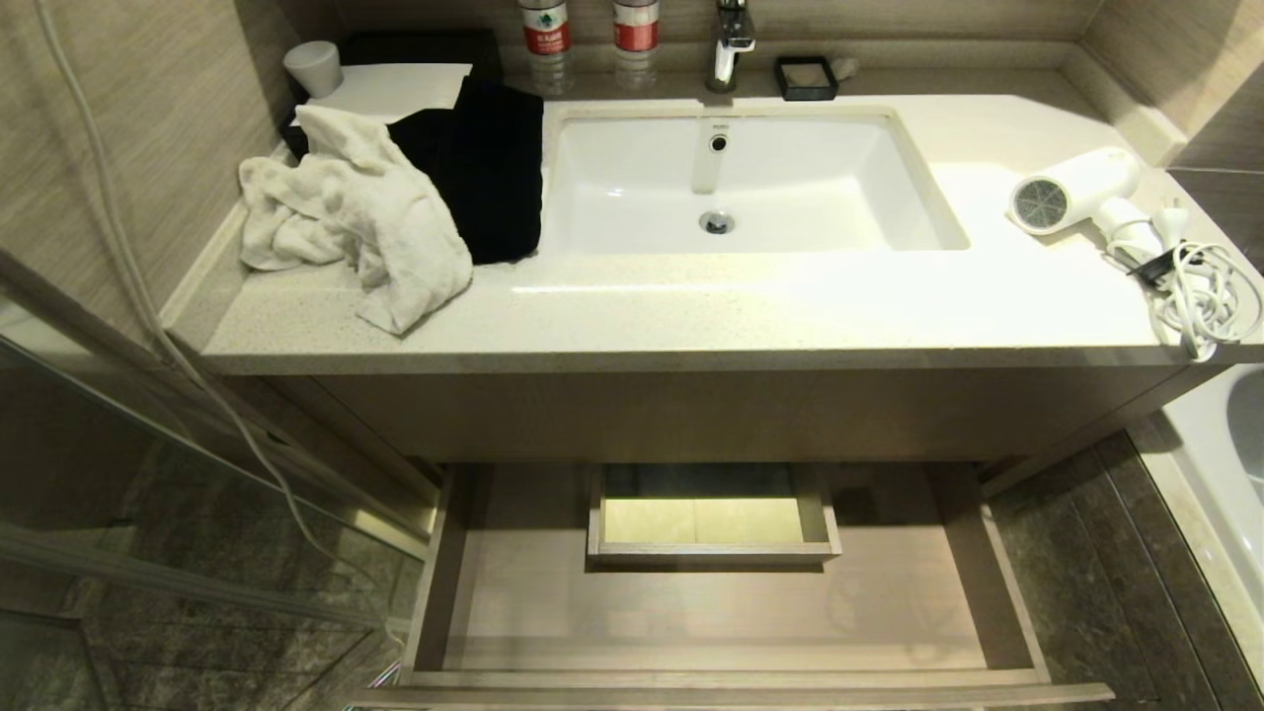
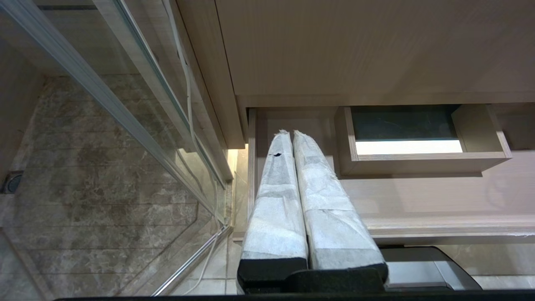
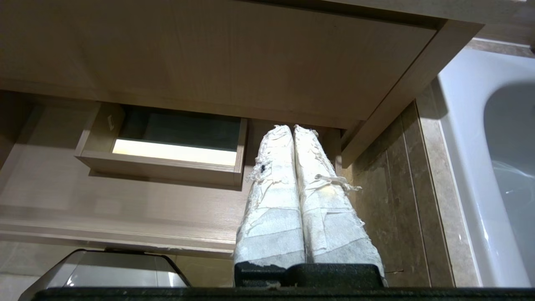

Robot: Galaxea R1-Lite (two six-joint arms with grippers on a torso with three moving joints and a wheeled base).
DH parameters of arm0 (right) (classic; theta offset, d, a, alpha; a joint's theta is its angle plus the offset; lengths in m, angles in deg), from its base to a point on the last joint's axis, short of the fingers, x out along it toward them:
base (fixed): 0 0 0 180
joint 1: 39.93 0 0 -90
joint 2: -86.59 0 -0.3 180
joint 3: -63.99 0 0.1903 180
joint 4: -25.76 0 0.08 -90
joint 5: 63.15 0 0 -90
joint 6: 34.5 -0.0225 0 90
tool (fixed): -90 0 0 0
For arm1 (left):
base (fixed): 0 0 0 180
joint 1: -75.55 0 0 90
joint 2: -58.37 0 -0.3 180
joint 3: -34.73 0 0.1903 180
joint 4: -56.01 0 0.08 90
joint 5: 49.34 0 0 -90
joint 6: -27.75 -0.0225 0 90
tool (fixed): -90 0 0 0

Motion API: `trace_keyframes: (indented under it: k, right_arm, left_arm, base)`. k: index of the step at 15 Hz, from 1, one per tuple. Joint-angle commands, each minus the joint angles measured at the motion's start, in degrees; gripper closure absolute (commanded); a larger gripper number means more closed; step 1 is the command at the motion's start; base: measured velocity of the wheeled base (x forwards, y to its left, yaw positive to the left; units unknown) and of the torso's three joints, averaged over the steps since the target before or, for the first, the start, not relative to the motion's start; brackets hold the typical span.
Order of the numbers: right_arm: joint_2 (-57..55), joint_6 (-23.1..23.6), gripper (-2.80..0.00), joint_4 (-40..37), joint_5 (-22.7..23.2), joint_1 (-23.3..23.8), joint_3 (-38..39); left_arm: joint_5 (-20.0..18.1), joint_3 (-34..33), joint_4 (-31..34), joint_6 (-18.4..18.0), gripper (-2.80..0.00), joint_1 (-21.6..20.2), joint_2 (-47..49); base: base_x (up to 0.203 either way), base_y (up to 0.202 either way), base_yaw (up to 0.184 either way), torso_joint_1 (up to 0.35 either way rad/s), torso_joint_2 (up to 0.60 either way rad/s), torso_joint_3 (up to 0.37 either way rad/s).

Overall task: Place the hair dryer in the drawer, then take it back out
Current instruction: Pick up the hairdryer

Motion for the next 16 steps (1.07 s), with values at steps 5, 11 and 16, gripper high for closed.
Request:
trace_keyframes:
  k: [5,11,16]
  right_arm:
    - [0.01,0.48,0.0,-0.05,0.04,-0.01,0.09]
    - [0.01,0.31,0.0,-0.05,0.04,-0.01,0.09]
    - [0.01,0.57,0.0,-0.05,0.04,-0.01,0.09]
  left_arm:
    - [0.01,0.0,-0.02,0.02,0.0,0.0,-0.03]
    - [0.01,0.0,-0.02,0.02,0.0,0.0,-0.04]
    - [0.01,0.0,-0.02,0.02,0.0,0.0,-0.09]
  base:
    - [0.0,0.0,0.0,0.0,0.0,0.0]
    - [0.0,0.0,0.0,0.0,0.0,0.0]
    - [0.0,0.0,0.0,0.0,0.0,0.0]
